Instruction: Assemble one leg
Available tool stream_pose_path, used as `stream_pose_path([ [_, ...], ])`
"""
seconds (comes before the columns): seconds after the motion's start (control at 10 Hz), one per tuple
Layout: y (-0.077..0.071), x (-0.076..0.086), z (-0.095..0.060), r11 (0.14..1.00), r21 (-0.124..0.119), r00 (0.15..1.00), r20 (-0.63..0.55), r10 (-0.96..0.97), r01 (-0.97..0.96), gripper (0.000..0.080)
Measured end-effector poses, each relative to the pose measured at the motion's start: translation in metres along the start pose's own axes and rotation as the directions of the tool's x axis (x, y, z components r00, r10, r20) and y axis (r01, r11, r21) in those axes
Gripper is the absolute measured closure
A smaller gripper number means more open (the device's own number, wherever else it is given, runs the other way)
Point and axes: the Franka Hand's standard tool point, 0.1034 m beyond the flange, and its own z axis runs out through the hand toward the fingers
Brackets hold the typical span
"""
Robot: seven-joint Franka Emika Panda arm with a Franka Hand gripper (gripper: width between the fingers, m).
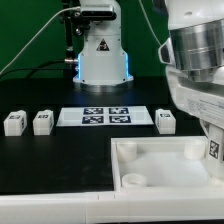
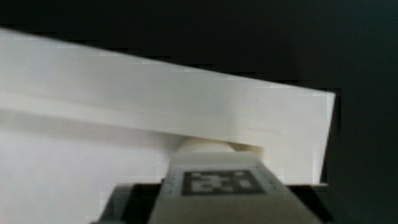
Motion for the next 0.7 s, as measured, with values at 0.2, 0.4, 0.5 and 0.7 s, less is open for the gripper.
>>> stream_pose_path([
  [0.2, -0.0002, 0.0003, 0.0006, 1.000, 0.016, 1.000, -0.004, 0.005, -0.005, 0.0448],
  [0.4, -0.0001, 0.0000, 0.0007, 0.999, 0.015, 0.999, -0.004, -0.037, 0.037, 0.0264],
  [0.5, 0.0006, 0.0026, 0.0003, 0.988, 0.008, 0.988, -0.005, -0.157, 0.157, 0.0264],
  [0.7, -0.0037, 0.0066, -0.0041, 0.851, -0.019, 0.851, -0.020, -0.525, 0.525, 0.0157],
])
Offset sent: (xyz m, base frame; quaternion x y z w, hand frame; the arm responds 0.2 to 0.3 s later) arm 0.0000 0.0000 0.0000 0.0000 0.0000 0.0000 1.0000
